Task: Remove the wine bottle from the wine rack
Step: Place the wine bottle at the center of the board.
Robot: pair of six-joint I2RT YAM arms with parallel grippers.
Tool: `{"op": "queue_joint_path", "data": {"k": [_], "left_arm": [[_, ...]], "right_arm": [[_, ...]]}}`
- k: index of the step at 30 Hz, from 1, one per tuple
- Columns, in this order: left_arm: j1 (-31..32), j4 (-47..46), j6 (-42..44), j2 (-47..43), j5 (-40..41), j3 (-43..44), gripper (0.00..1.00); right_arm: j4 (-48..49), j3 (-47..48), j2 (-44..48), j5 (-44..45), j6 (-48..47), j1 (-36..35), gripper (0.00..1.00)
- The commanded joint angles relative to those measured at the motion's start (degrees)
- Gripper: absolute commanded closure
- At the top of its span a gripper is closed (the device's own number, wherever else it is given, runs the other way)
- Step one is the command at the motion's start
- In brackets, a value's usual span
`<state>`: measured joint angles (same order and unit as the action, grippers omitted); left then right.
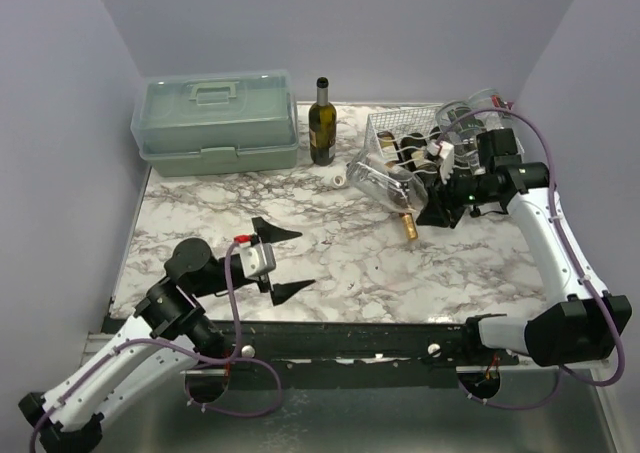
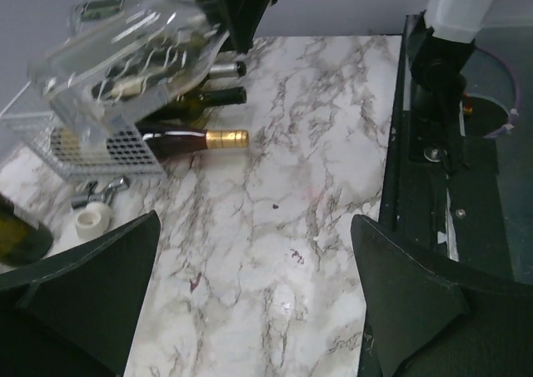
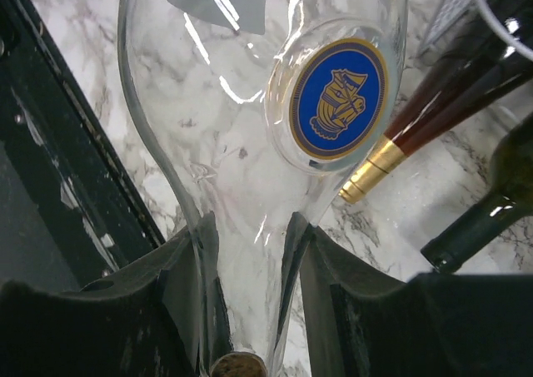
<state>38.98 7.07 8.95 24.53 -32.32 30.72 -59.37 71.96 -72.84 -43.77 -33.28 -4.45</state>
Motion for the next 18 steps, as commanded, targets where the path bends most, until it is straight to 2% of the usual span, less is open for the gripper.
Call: {"op": "queue_joint_path", "data": {"k": [1,7,10,13,18], "left_arm": [[12.91,-0.79,12.15,4.69,16.18,4.79,0.01],[27.57,-4.34,27.67,13.19,35.32,4.74,0.01],[30.49,-6.78,31.22,18.25,40.91,4.39,0.01],[31.01,-10.77,31.94,22.35,42.66,4.60,0.01],[31.05,-17.19,31.57,26.83,39.93,3.44,0.01]], "right_arm": [[0.53,2.26,0.94,-1.42,-6.72,-5.15,1.00],[0.17,0.56,0.53,6.21,-6.47,-13.34,1.00],[-0.52,0.46,-0.64,8.05,-5.91,-16.30,1.00],[-0.54,-0.09,-1.62,10.39,-4.64,-19.02,1.00],[-0.78,-0.35,-3.54,12.94,-2.25,-22.67,1.00]]}}
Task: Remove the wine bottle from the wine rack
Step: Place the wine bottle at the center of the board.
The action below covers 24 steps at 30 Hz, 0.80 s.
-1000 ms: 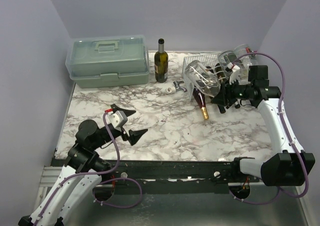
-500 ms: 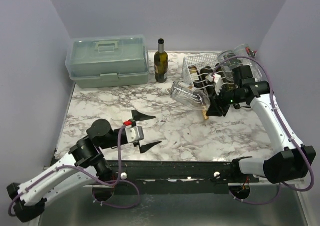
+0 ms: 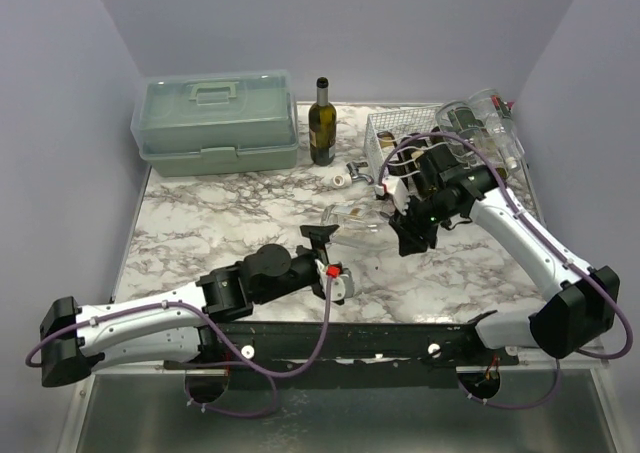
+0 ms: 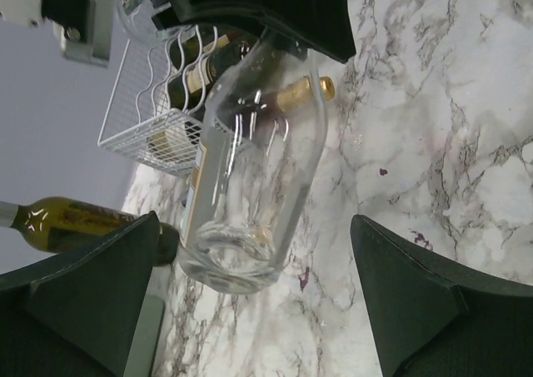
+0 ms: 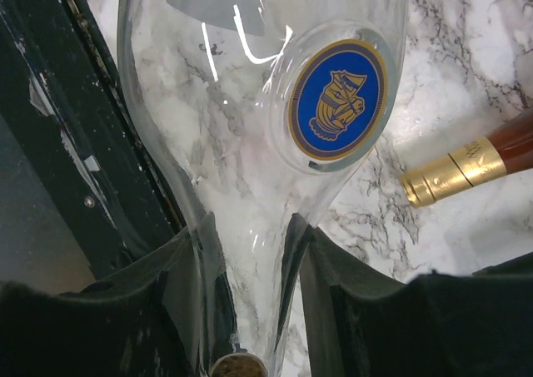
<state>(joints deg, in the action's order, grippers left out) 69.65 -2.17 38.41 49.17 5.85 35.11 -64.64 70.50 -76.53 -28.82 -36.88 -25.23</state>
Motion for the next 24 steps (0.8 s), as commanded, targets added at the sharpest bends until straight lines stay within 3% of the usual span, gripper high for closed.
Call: {"op": "queue_joint_path", "data": {"k": [1,10,19,24], "left_arm": [[0.38,-8.50,2.02,3.25,1.15,-1.09,0.01],[0.09,-13.86,-7.65,3.94,-3.32,-5.82,0.01],[-0.67,-9.94,-21.70,-13.91,-4.37,-13.00,0.01],[-1.01,-5.40,-25.65,-23.33,-1.67,-14.74,0.01]], "right_arm": [[4.16,1.34,-0.48,-1.79,1.75,-2.37,1.00],[-1.61,6.41,-4.76,6.12,0.26,-4.54,1.00],[-8.44,14.44,-5.03,16.89,-12.59,-5.94,1.00],[-11.83,17.04,-4.37,24.55,-22.61,-10.30,1.00]]}}
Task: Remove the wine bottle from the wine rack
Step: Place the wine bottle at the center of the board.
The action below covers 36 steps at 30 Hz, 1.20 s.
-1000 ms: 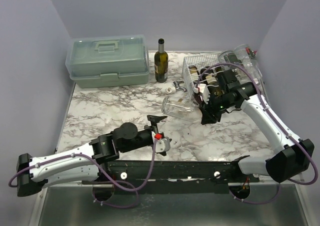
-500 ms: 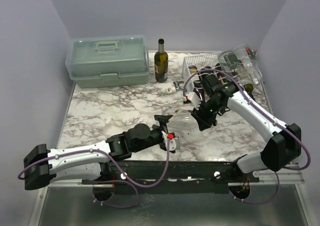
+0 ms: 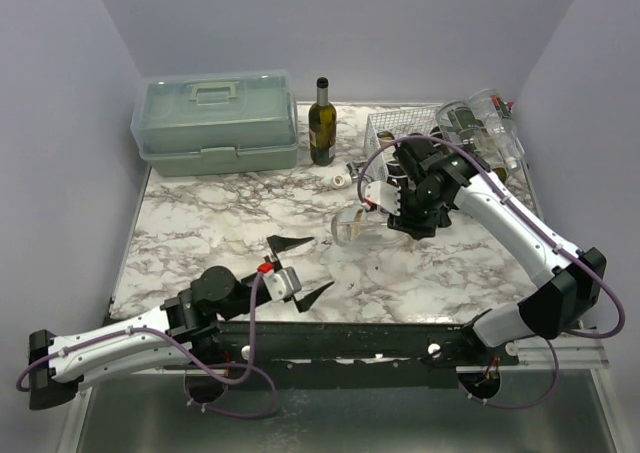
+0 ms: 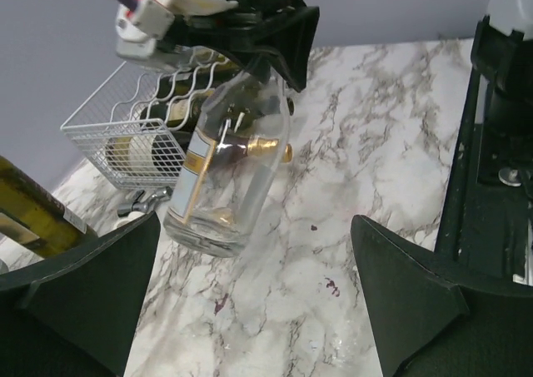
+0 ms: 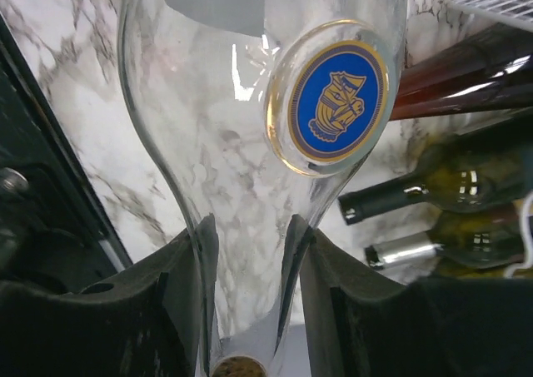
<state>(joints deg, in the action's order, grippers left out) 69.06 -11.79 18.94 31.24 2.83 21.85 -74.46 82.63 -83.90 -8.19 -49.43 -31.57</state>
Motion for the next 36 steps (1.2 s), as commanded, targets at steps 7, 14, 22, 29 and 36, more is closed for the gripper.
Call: {"op": "queue_joint_path", "data": {"k": [7,14,22,29,36], "left_arm": [[-0.55,11.40,-7.60,-9.51,4.87,0.18,0.01],[-0.50,17.03,-7.59,-13.72,7.37,0.42,0.01],[-0.51,23.76,-6.74,-18.14,9.90,3.08,0.01],[-0.51,29.20,-5.70,-21.88,11.14,4.01,0.01],[-0.57,29.32,-6.06,-24.64,11.84,2.82,0.01]], "right_arm": [[-6.80,8.74,1.54,21.14,-19.94,-15.16,1.00],[-6.66,5.40,0.43,40.99,-22.20,-26.94,1.00],[-6.84,0.98,-2.53,56.09,-20.08,-31.24,1.00],[-6.86,-1.66,-4.46,61.21,-19.16,-32.42,1.00],[-6.84,-2.74,-5.45,60.49,-21.51,-34.77,0.96]]}}
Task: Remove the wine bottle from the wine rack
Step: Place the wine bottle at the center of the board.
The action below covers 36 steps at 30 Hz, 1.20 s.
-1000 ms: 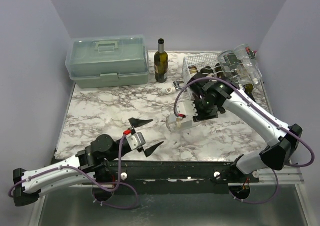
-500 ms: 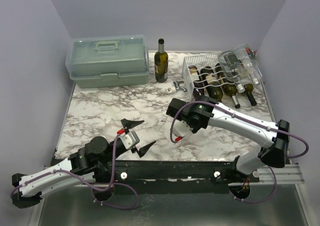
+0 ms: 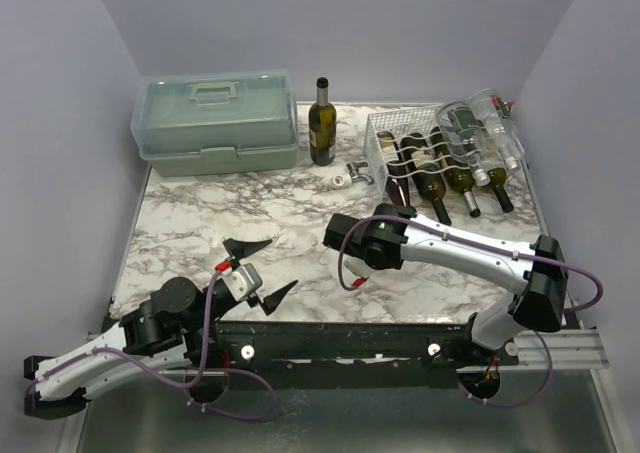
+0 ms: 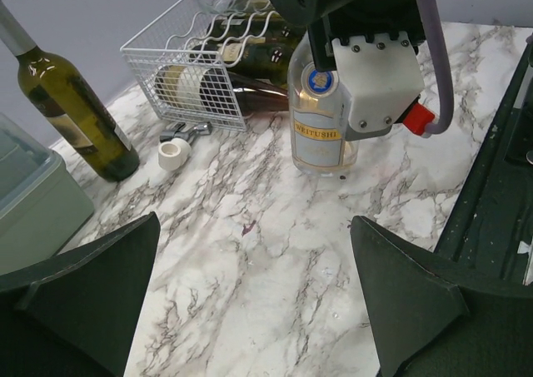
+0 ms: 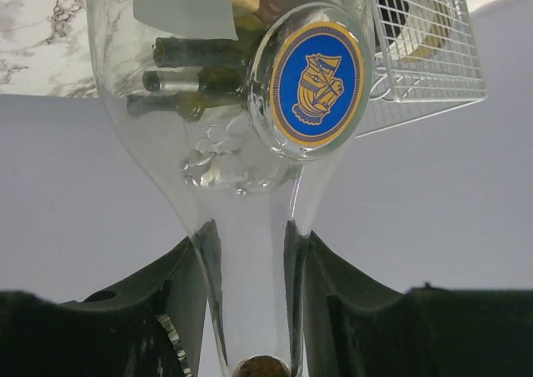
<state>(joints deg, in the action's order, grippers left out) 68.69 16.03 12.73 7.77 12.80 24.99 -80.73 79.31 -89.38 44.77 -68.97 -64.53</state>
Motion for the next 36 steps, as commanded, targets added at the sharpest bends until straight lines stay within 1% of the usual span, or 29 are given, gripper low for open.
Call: {"op": "queue_joint_path", "data": {"k": [1,10,13,14,16,18,20,22,24,28,32,36], "left_arm": [[-0.14,1.55,0.14,-1.11,1.96,-0.27,0.01],[-0.13,1.73,0.02,-1.26,1.71,-0.17,0.01],[-0.18,1.82,-0.01,-1.38,1.62,-0.18,0.01],[-0.14,1.95,-0.11,-1.52,1.60,-0.14,0.01],[-0.17,1.92,-0.25,-1.79,1.61,-0.16,0.01],[-0.14,1.90,-0.24,-1.92,1.53,-0.12,0.01],[-0.13,1.98,-0.25,-2.01,1.44,-0.26,0.01],[-0.14,1.93,-0.25,-2.01,1.44,-0.23,0.01],[-0.13,1.96,-0.25,-2.02,1.36,-0.16,0.01],[-0.15,1.94,-0.34,-2.08,1.26,-0.12,0.01],[-0.13,1.91,-0.33,-2.14,1.34,-0.16,0.01],[-0.13,1.94,-0.39,-2.46,1.48,-0.12,0.01]], "right_arm": [[-0.58,0.60,-0.12,7.30,-2.13,-2.03,0.94],[-0.70,-2.04,-1.82,7.98,-1.35,-4.32,0.87],[-0.65,-2.65,-2.39,7.82,-0.79,-4.69,0.83],[-0.61,-2.75,-2.55,7.90,-0.45,-4.94,0.80],[-0.66,-2.75,-3.05,7.89,0.37,-5.48,0.67],[-0.66,-2.88,-3.16,7.65,0.98,-6.29,0.51],[-0.72,-3.08,-3.00,7.61,1.27,-7.03,0.37],[-0.68,-3.27,-2.77,7.47,1.35,-7.59,0.28],[-0.66,-3.53,-2.52,7.73,1.55,-7.97,0.22],[-0.65,-2.84,-2.54,7.96,2.61,-8.95,0.14],[-0.66,0.93,-3.91,8.31,5.16,-11.38,0.10],[-0.69,4.35,-4.26,7.56,5.49,-14.78,0.06]]}}
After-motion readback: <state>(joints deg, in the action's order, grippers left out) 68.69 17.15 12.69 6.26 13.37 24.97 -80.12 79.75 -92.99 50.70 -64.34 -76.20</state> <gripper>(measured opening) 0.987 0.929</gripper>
